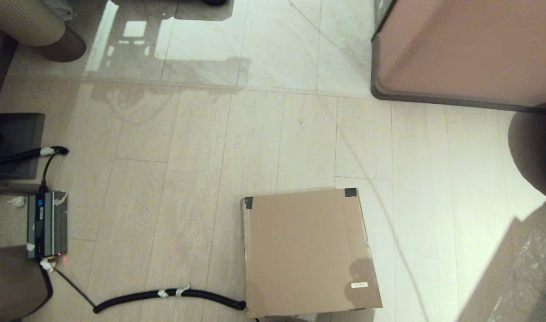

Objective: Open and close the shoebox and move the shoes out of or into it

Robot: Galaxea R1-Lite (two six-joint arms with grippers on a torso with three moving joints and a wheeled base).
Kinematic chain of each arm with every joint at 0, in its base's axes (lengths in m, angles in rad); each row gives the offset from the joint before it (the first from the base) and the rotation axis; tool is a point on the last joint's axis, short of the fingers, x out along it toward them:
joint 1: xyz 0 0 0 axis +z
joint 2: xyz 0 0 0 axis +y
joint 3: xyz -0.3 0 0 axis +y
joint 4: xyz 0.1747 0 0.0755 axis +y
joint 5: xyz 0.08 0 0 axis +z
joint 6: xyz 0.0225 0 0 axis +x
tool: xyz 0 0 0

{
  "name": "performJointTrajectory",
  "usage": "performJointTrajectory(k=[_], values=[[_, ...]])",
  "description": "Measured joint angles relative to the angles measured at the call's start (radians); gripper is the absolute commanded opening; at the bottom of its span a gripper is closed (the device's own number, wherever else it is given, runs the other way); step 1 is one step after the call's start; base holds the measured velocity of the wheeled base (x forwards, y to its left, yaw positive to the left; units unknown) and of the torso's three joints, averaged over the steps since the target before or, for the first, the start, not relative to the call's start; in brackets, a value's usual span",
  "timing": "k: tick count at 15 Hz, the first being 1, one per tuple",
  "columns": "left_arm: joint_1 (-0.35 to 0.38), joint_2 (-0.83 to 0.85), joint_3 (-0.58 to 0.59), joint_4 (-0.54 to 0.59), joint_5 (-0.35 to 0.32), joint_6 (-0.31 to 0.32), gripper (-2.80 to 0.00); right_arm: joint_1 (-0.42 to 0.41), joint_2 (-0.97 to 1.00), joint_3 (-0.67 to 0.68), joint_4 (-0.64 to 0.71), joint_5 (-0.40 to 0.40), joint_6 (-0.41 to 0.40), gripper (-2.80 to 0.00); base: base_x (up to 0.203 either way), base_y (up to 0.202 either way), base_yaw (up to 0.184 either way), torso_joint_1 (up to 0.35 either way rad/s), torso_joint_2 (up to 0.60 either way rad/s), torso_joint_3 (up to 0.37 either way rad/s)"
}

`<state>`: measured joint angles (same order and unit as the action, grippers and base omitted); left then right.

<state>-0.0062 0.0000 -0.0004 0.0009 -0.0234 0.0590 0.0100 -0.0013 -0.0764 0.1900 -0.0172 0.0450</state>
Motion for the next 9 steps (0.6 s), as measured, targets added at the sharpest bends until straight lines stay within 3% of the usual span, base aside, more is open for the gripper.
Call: performJointTrajectory(k=[9], values=[[0.000, -0.002, 0.000, 0.002, 0.016, -0.016, -2.80, 0.000, 0.000, 0.004, -0.005, -0.004, -0.022, -2.80, 0.000, 0.000, 0.000, 0.000, 0.00, 0.000]])
